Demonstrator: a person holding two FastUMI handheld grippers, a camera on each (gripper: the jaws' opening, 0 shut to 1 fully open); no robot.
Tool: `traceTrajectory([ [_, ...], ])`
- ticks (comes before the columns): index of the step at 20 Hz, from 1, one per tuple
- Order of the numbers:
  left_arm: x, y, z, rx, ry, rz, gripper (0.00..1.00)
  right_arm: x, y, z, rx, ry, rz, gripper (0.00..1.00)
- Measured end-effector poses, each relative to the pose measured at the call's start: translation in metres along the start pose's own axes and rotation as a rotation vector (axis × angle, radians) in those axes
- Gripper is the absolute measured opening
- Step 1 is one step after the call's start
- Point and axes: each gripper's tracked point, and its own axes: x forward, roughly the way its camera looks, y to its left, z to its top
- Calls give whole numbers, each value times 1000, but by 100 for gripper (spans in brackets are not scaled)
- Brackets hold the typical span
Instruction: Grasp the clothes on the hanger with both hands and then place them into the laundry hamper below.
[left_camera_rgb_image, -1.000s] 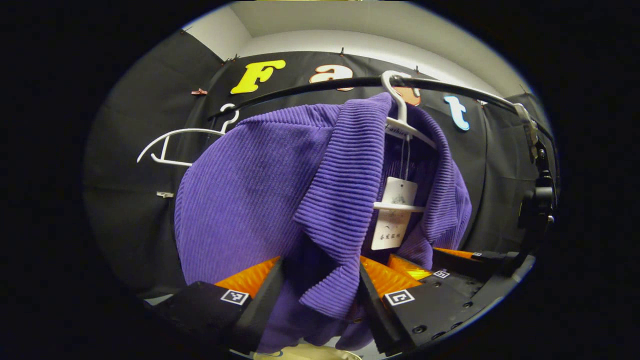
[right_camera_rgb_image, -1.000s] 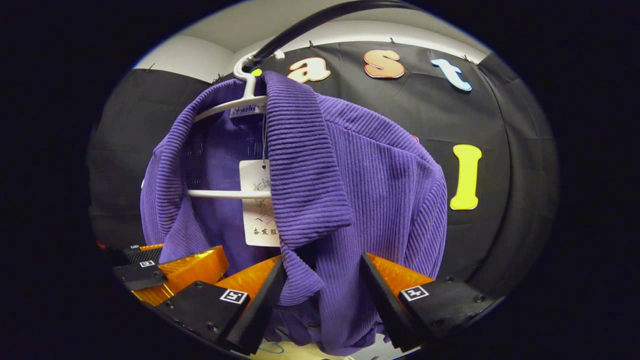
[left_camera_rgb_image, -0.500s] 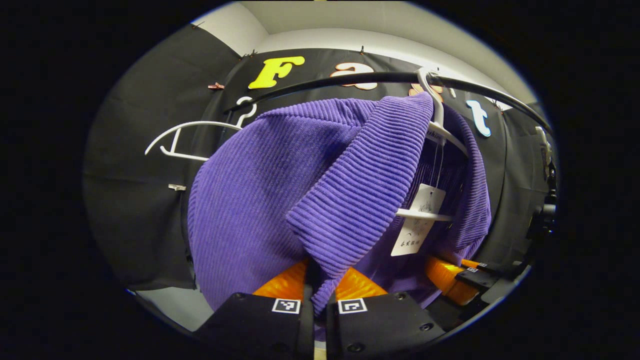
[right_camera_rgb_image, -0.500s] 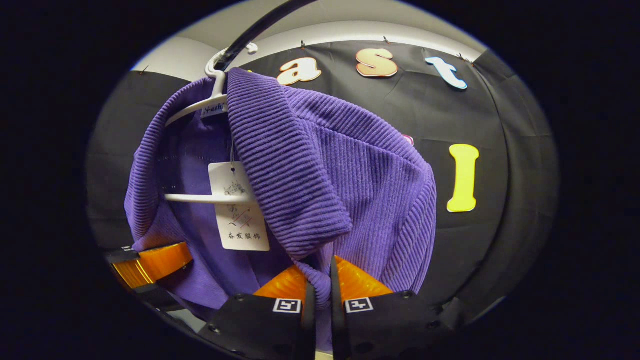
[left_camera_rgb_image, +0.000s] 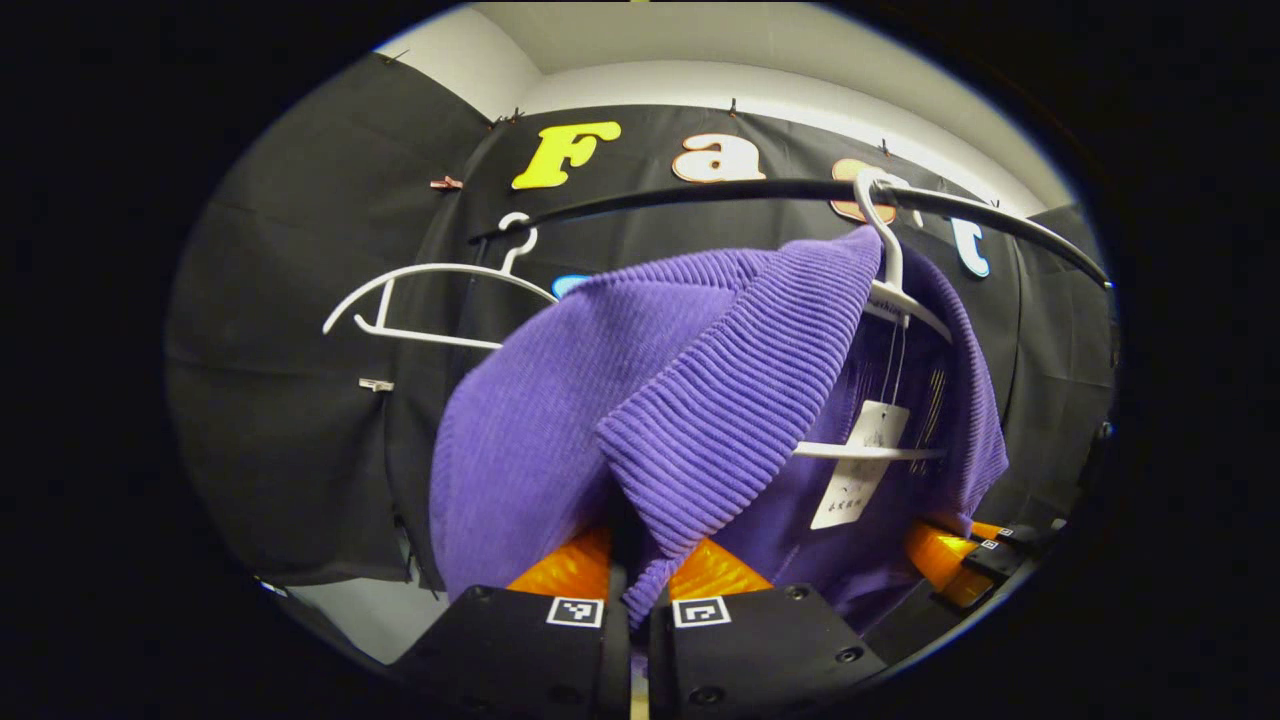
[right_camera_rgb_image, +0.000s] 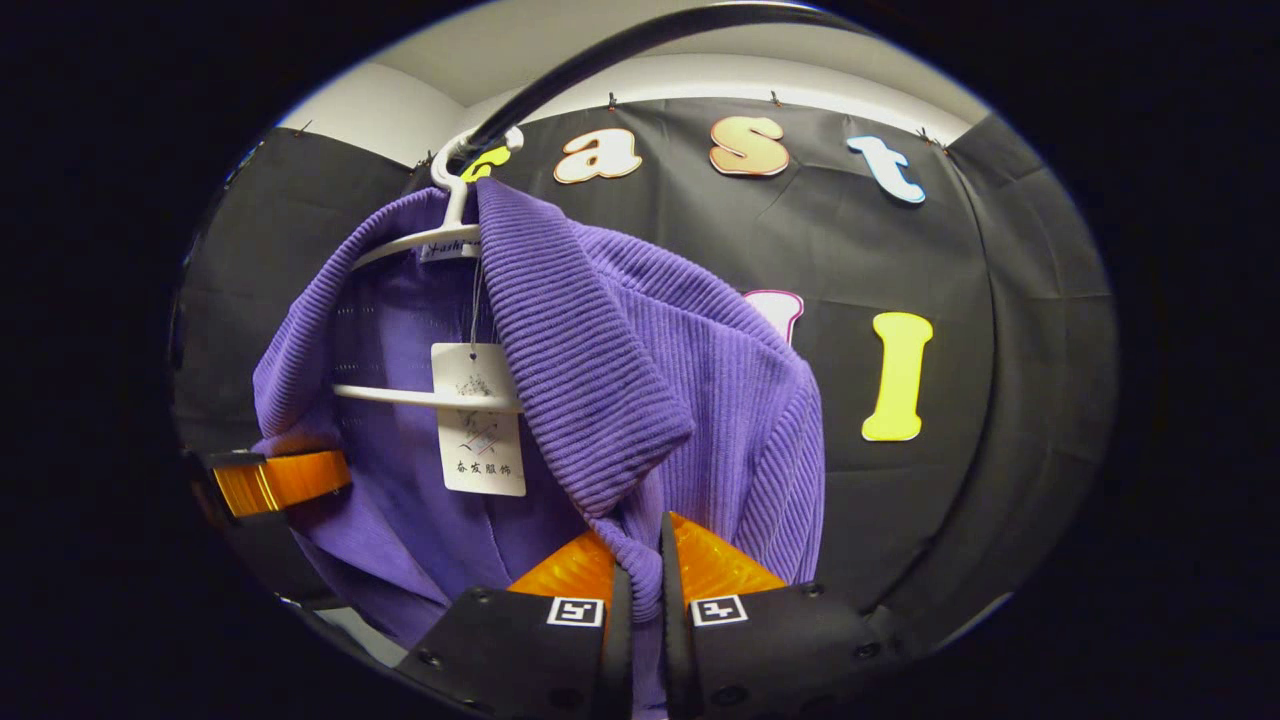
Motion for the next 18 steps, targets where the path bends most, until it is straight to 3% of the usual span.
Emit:
traceTrajectory([
  [10,-39,39,60,23,-145,99,11,-46,-43,56,-52,-137,-120,17],
  [18,-34,68,117,67,-267,156,9,-40,-73,115,-66,-303,-222,12],
])
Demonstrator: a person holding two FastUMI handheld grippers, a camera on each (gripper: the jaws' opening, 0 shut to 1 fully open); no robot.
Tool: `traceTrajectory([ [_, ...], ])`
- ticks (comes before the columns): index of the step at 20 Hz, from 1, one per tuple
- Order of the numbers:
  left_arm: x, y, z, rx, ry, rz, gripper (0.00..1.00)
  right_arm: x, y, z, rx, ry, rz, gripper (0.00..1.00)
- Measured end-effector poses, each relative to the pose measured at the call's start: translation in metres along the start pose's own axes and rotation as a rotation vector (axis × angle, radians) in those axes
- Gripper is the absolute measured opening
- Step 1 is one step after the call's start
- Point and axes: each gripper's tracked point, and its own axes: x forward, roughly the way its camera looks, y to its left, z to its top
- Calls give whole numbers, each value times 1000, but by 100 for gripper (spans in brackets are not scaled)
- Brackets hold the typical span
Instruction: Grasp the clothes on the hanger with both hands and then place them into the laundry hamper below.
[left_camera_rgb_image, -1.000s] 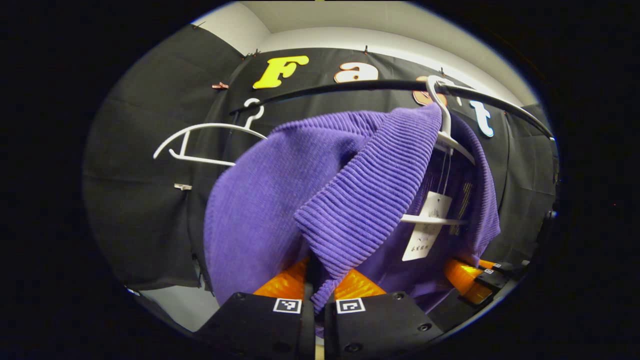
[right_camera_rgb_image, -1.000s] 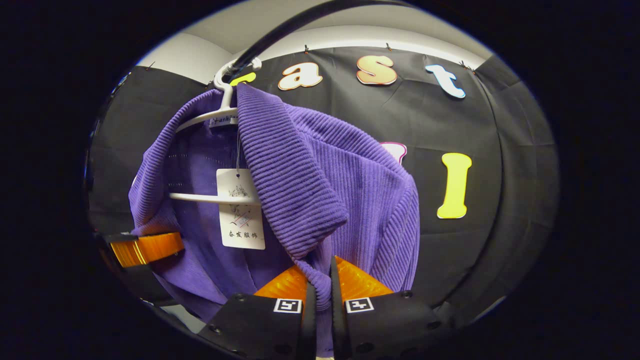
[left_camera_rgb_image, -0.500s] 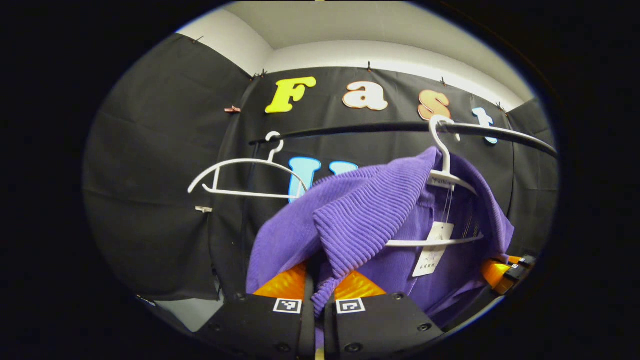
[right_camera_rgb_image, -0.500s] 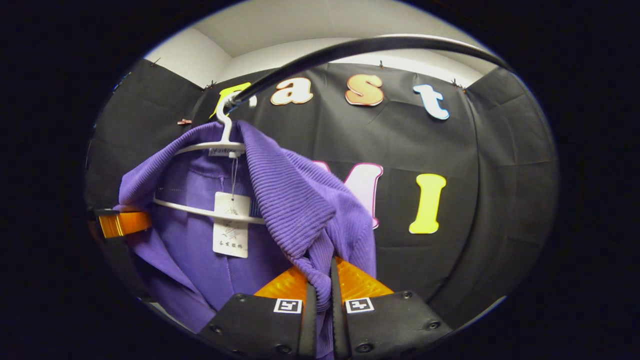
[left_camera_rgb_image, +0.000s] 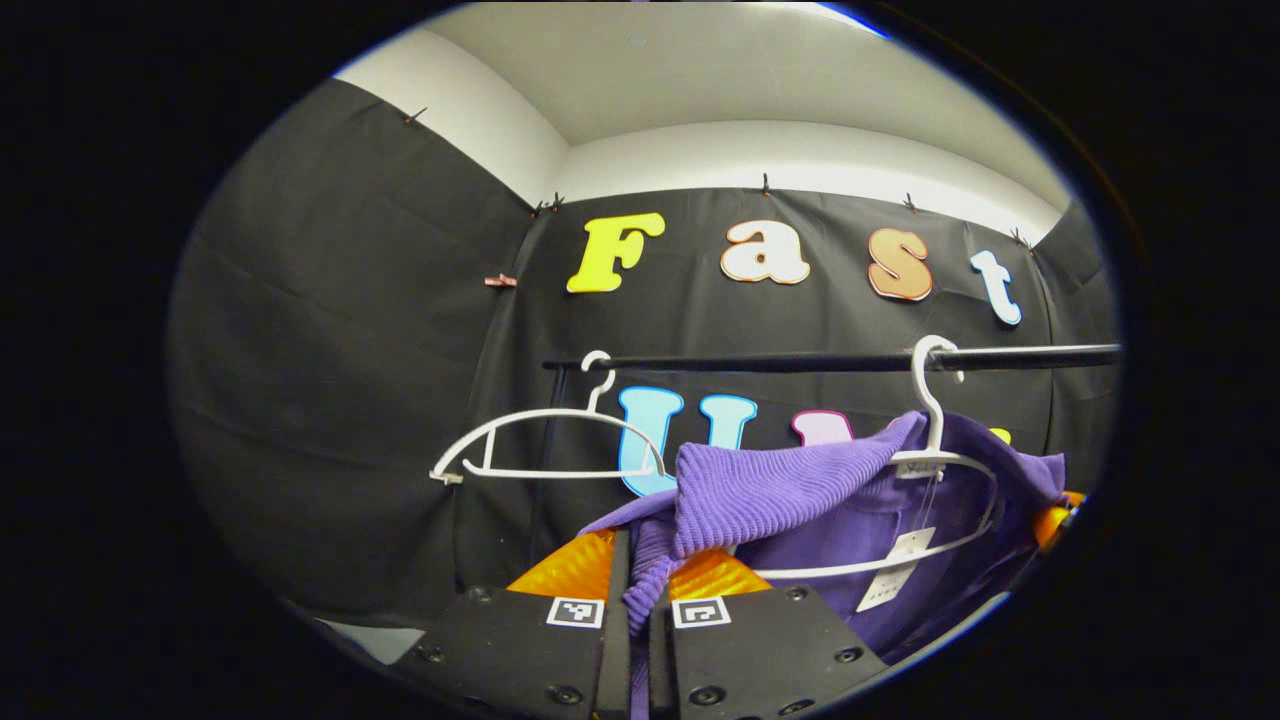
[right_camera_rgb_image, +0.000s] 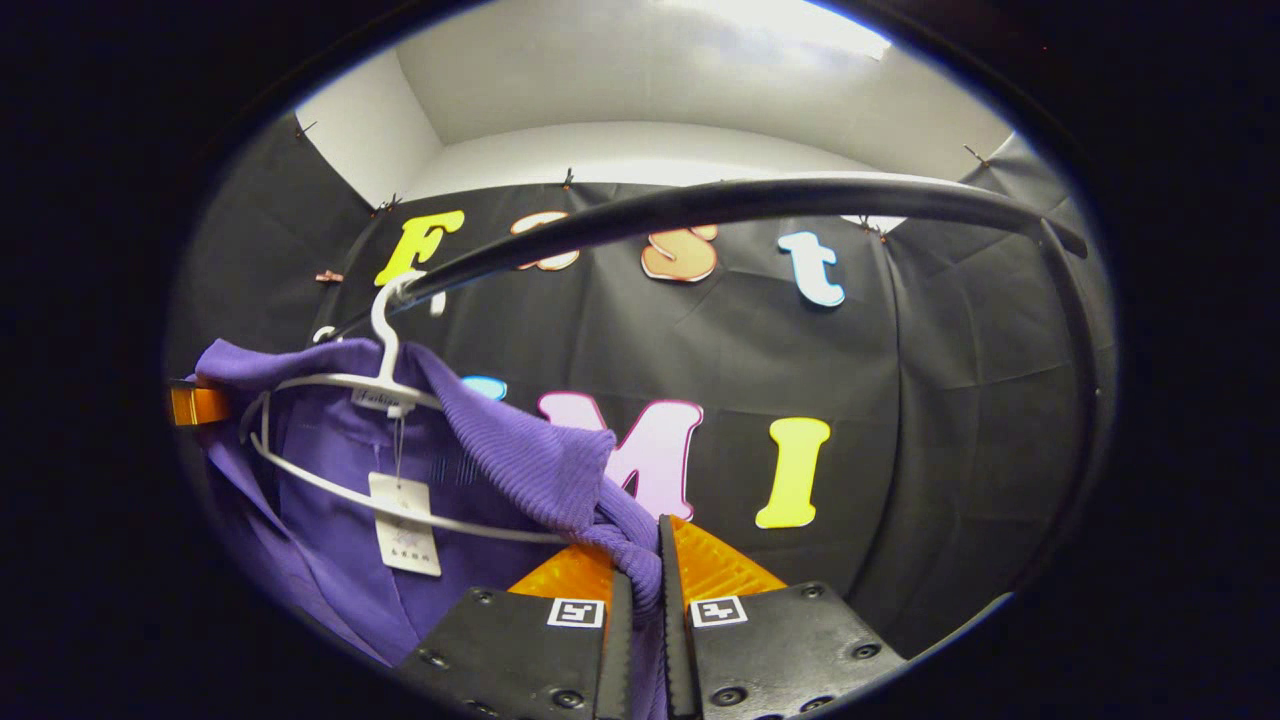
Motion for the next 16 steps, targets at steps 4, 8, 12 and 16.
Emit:
traceTrajectory([
  [4,23,9,20,32,-47,14,9,23,-2,12,55,-66,-32,17],
  [8,53,16,26,68,-54,0,9,40,2,21,92,-109,-38,17],
  [12,76,27,10,64,30,-66,11,48,16,36,134,-149,-13,17],
  [16,85,59,-26,67,137,-54,11,51,39,31,118,-145,47,17],
])
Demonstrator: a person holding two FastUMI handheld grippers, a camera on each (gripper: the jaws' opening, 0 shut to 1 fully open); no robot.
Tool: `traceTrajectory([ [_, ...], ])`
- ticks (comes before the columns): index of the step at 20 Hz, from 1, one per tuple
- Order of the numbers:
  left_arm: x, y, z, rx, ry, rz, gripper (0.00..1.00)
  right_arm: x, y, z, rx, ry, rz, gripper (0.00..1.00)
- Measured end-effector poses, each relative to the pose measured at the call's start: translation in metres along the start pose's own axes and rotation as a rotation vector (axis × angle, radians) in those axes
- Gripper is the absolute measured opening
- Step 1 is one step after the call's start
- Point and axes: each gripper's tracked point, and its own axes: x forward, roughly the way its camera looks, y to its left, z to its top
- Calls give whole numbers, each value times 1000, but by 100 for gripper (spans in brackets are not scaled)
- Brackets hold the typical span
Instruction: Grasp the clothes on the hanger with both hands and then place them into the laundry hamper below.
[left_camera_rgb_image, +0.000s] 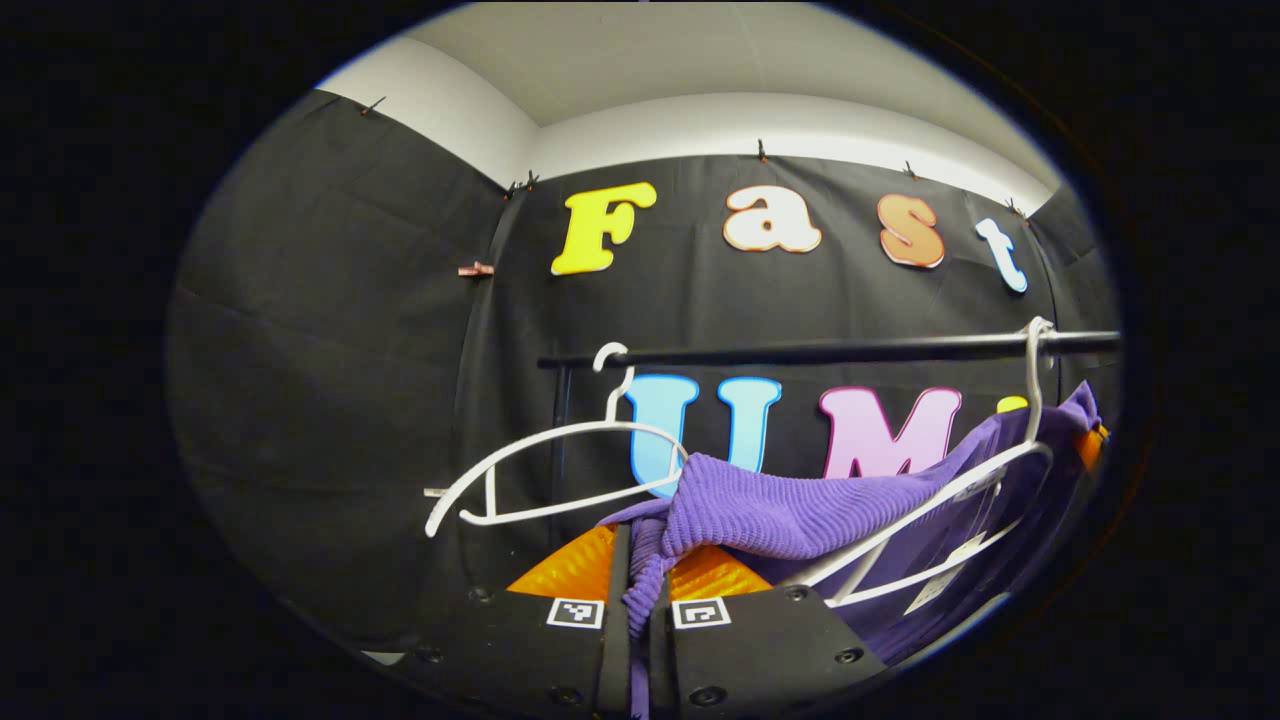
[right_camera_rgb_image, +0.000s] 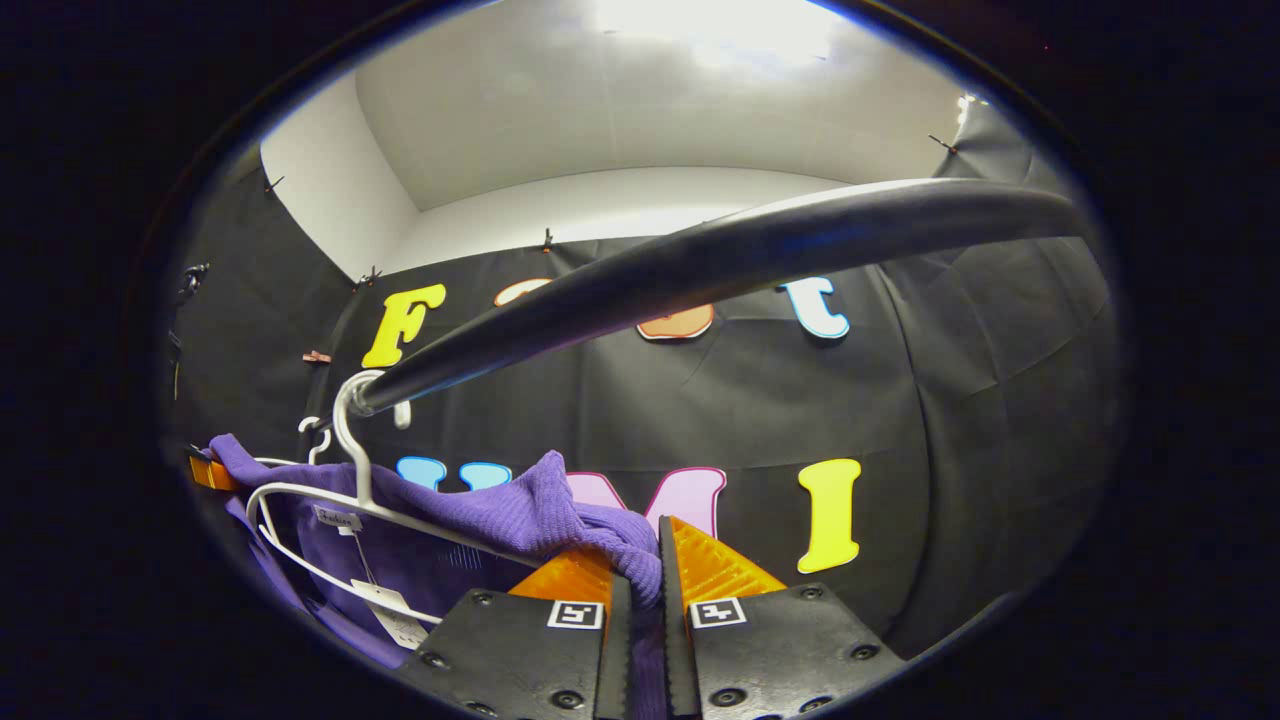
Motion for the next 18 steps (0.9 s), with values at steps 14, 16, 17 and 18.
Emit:
traceTrajectory([
  [14,-30,-85,-133,-104,186,-108,11,0,-52,-45,-18,132,-152,17],
  [16,-43,-109,-152,-76,240,-162,11,-5,-58,-64,-49,179,-173,17],
  [17,-45,-119,-159,-67,261,-182,11,-6,-65,-73,-69,197,-186,17],
  [18,-46,-130,-165,-70,284,-203,11,-7,-71,-80,-79,216,-205,17],
])
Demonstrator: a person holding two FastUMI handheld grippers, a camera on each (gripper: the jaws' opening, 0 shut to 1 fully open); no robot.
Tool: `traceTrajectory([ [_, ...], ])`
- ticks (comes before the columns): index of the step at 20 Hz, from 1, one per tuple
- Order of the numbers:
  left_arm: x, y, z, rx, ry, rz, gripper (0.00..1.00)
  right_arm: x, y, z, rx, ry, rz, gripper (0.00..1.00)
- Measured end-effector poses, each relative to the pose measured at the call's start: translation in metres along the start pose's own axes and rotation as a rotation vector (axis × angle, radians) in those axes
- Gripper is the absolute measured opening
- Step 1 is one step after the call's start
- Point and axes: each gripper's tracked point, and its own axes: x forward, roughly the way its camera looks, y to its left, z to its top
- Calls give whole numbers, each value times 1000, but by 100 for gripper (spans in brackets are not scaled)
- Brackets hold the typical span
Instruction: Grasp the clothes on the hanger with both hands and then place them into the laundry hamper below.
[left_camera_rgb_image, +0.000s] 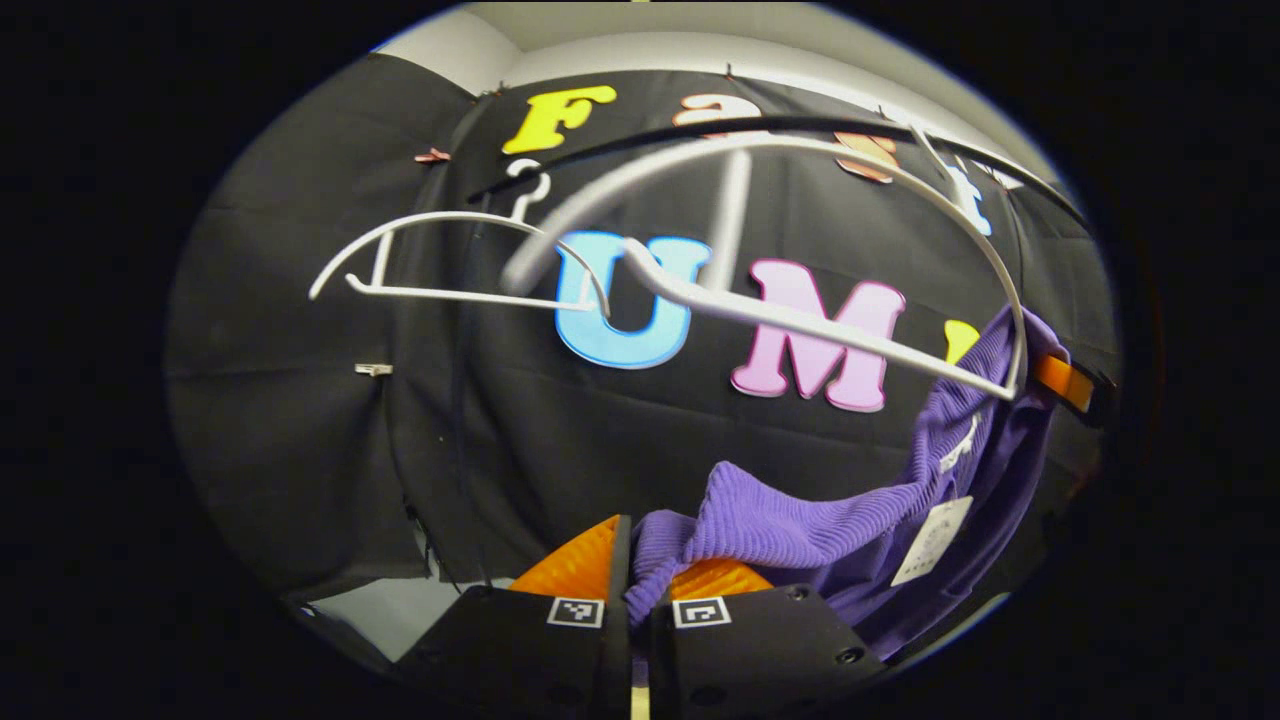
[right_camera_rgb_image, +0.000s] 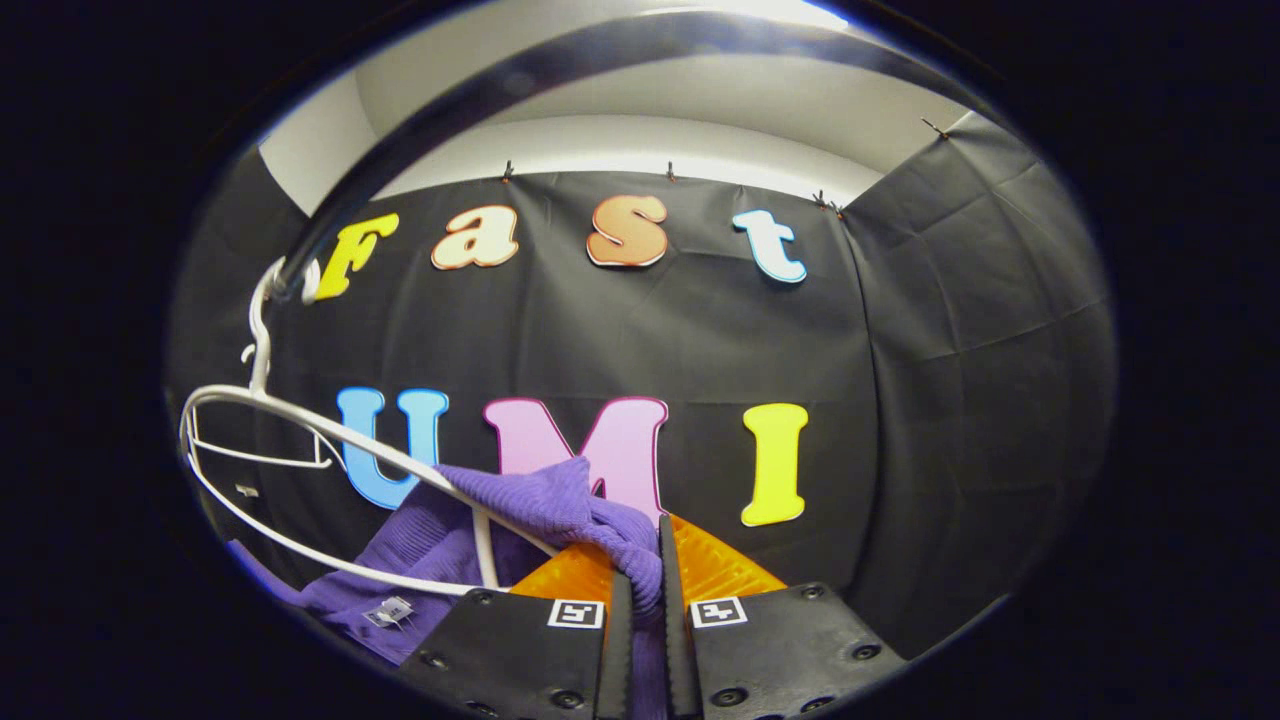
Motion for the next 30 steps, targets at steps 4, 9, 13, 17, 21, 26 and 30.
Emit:
traceTrajectory([
  [4,3,-38,-11,-39,29,-80,11,0,-23,-40,16,114,-71,17],
  [9,-3,-66,-41,7,96,-149,11,-41,-14,-89,10,270,12,17],
  [13,-15,-84,-63,30,155,-201,11,-99,34,-120,25,412,188,17],
  [17,-27,-87,-77,36,199,-224,11,-137,68,-134,30,510,334,17],
  [21,-36,-84,-95,72,252,-233,11,-162,80,-160,7,597,402,17],
  [26,-49,-79,-129,82,367,-227,11,-193,103,-187,-3,695,467,17],
  [30,-59,-67,-163,59,500,-204,11,-229,129,-218,5,823,542,18],
])
